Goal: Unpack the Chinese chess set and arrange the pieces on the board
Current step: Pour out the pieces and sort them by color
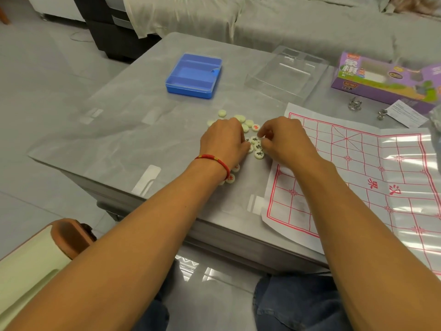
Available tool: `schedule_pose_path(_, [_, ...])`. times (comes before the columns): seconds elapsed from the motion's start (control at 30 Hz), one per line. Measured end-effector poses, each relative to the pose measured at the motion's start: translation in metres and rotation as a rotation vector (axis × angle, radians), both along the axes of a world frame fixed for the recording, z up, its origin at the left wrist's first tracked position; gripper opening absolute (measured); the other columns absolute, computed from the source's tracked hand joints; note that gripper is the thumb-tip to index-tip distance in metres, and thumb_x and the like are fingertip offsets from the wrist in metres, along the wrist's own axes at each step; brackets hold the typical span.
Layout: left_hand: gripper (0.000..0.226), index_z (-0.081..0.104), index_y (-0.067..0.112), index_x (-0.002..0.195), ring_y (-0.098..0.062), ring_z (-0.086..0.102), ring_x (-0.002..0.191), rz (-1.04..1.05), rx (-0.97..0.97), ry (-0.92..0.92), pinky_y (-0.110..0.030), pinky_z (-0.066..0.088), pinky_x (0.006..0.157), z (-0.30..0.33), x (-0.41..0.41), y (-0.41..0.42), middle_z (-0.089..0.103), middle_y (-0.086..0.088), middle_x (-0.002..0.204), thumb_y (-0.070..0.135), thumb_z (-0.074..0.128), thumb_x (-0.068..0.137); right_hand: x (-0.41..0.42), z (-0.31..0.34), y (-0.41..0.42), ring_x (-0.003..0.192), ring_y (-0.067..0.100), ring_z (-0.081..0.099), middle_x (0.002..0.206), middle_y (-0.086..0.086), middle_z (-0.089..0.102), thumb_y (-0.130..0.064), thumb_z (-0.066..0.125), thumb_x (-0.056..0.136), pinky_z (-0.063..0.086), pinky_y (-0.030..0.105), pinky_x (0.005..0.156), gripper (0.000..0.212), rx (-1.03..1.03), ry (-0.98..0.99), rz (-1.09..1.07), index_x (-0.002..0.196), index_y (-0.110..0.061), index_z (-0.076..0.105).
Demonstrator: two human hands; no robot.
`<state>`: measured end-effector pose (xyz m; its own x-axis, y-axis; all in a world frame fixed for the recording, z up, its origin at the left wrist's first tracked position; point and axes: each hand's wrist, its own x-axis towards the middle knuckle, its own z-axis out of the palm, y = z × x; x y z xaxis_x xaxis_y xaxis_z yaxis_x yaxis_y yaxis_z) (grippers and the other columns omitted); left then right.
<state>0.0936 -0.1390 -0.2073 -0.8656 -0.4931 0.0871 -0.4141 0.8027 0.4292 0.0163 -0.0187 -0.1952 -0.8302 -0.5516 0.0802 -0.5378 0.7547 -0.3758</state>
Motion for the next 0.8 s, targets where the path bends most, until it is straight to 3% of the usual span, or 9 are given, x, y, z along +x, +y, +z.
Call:
schedule_pose_path(0.17, [0.018, 0.072, 0.021, 0.081, -0.02, 0.063, 0.078, 0.056, 0.073, 0.035, -0.035, 0.056, 0.067, 0.011, 0.008, -0.01, 0.066, 0.0, 0.075, 0.036, 0.067, 0.088, -0.005, -0.007, -0.008, 0.096, 0.027, 0.063, 0.108, 0.007, 0.068, -0.02, 0.059, 0.094, 0.05, 0.035, 0.077, 0.021, -0.06, 0.121, -0.041, 0.11, -0.016, 0.072])
schedule_pose_path(0.27, [0.012, 0.076, 0.021, 0.09, -0.02, 0.064, 0.085, 0.087, 0.063, 0.058, -0.033, 0.053, 0.07, 0.019, 0.023, -0.027, 0.071, 0.0, 0.087, 0.029, 0.066, 0.089, -0.004, -0.012, -0.014, 0.091, 0.03, 0.061, 0.102, 0.01, 0.066, -0.028, 0.057, 0.096, 0.053, 0.041, 0.074, 0.026, 0.011, 0.181, -0.08, 0.104, -0.008, 0.07])
schedule_pose_path(0.43, [0.015, 0.074, 0.022, 0.102, -0.023, 0.064, 0.097, 0.128, 0.024, 0.032, -0.036, 0.055, 0.079, 0.015, 0.046, -0.047, 0.07, -0.002, 0.102, 0.023, 0.066, 0.09, -0.01, -0.008, -0.022, 0.081, 0.028, 0.063, 0.091, 0.009, 0.069, -0.035, 0.066, 0.091, 0.054, 0.039, 0.072, 0.026, 0.037, 0.159, -0.145, 0.091, -0.01, 0.074])
schedule_pose_path(0.57, [0.027, 0.068, 0.023, 0.119, -0.023, 0.06, 0.107, 0.079, 0.01, 0.036, -0.035, 0.051, 0.09, 0.011, 0.053, -0.058, 0.066, -0.003, 0.115, 0.02, 0.066, 0.092, -0.01, -0.003, -0.021, 0.084, 0.025, 0.064, 0.093, 0.006, 0.071, -0.035, 0.066, 0.091, 0.052, 0.036, 0.072, 0.024, -0.015, 0.176, -0.136, 0.096, -0.013, 0.075])
schedule_pose_path(0.67, [0.033, 0.063, 0.03, 0.128, -0.025, 0.056, 0.109, -0.022, -0.008, 0.032, -0.037, 0.05, 0.091, 0.007, 0.05, -0.06, 0.061, -0.005, 0.117, 0.022, 0.061, 0.096, -0.001, 0.009, -0.019, 0.087, 0.018, 0.063, 0.099, -0.002, 0.07, -0.039, 0.067, 0.091, 0.05, 0.032, 0.076, 0.027, -0.099, 0.1, 0.014, 0.109, -0.02, 0.075])
schedule_pose_path(0.73, [0.034, 0.061, 0.035, 0.131, -0.028, 0.053, 0.109, -0.073, -0.051, -0.011, -0.043, 0.05, 0.091, 0.004, 0.048, -0.058, 0.058, -0.007, 0.116, 0.024, 0.055, 0.099, 0.012, 0.015, -0.018, 0.086, 0.012, 0.058, 0.098, -0.007, 0.064, -0.038, 0.069, 0.09, 0.048, 0.028, 0.076, 0.028, -0.029, 0.016, 0.202, 0.114, -0.023, 0.073])
schedule_pose_path(0.8, [0.032, 0.063, 0.036, 0.129, -0.028, 0.052, 0.108, -0.077, -0.095, -0.035, -0.044, 0.05, 0.09, 0.002, 0.047, -0.055, 0.055, -0.007, 0.114, 0.026, 0.053, 0.1, 0.022, 0.014, -0.018, 0.085, 0.01, 0.054, 0.098, -0.007, 0.061, -0.037, 0.068, 0.09, 0.046, 0.028, 0.074, 0.027, 0.066, 0.05, 0.331, 0.115, -0.025, 0.073])
